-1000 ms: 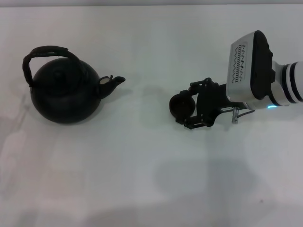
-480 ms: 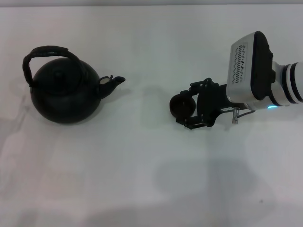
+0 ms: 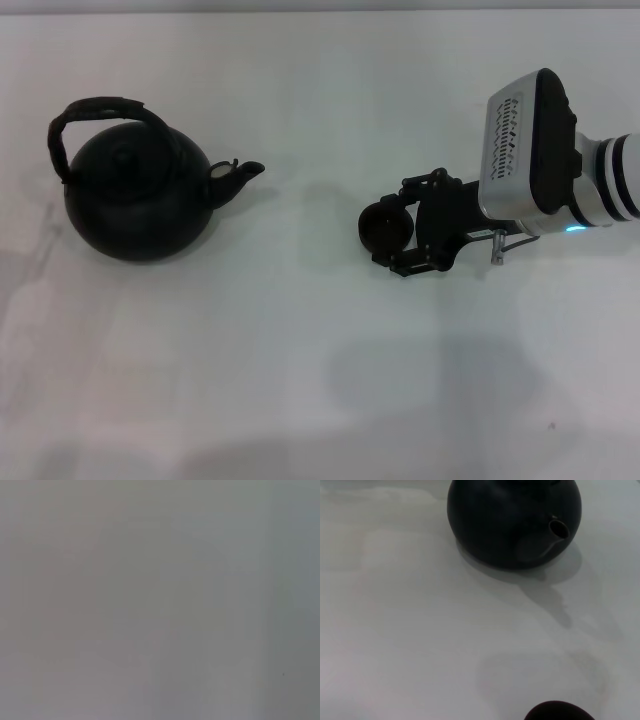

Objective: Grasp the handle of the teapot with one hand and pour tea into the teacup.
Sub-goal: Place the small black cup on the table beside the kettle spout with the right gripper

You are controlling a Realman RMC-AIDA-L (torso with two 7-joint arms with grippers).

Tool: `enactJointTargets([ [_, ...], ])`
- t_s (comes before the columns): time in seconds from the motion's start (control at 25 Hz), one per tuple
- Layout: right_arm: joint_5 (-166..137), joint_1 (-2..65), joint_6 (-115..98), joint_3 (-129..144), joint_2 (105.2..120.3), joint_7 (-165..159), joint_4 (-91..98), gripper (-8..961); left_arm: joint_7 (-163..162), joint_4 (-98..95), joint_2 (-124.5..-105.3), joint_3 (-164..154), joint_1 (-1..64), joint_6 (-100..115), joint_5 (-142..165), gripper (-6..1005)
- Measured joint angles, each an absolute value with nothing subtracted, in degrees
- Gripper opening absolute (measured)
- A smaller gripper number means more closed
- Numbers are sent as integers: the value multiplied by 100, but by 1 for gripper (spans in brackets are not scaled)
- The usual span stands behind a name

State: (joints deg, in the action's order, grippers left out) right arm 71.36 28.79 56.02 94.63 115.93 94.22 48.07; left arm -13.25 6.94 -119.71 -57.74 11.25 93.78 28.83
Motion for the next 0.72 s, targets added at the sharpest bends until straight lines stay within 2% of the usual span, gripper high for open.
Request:
enactJointTargets([
  [0.72,7136,2891,5614,9536,11586,9422,4875,875,-1327,694,-11962,-5774,1134,9378,2883,862],
])
